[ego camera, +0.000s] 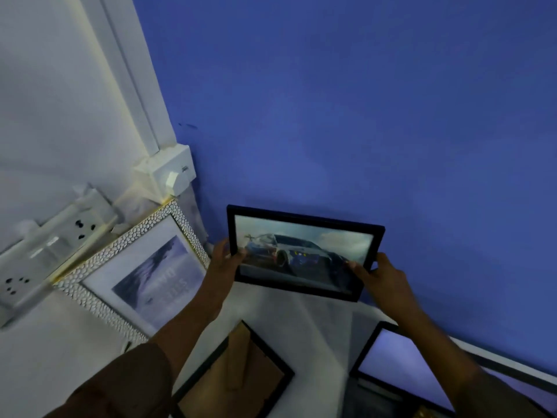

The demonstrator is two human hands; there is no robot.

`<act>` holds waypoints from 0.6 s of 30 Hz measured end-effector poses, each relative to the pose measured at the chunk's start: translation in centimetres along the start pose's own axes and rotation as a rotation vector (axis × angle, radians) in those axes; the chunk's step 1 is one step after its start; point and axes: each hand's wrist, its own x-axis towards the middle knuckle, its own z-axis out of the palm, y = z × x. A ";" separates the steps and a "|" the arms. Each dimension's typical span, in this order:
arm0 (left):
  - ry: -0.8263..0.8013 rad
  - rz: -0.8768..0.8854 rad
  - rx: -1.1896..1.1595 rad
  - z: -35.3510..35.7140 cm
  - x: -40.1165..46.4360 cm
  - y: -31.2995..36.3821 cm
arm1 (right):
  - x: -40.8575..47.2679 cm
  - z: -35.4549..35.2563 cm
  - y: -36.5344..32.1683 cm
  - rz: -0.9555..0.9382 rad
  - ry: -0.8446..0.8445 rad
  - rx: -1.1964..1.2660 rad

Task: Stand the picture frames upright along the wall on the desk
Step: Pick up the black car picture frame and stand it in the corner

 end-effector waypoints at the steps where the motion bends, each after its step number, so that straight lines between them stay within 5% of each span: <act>1: -0.020 -0.022 -0.001 -0.2 1.3 -0.5 | 0.8 0.8 0.0 0.044 -0.023 -0.005; 18: -0.294 -0.231 0.087 3.9 10.6 -8.1 | 6.4 2.5 4.3 0.477 -0.222 0.035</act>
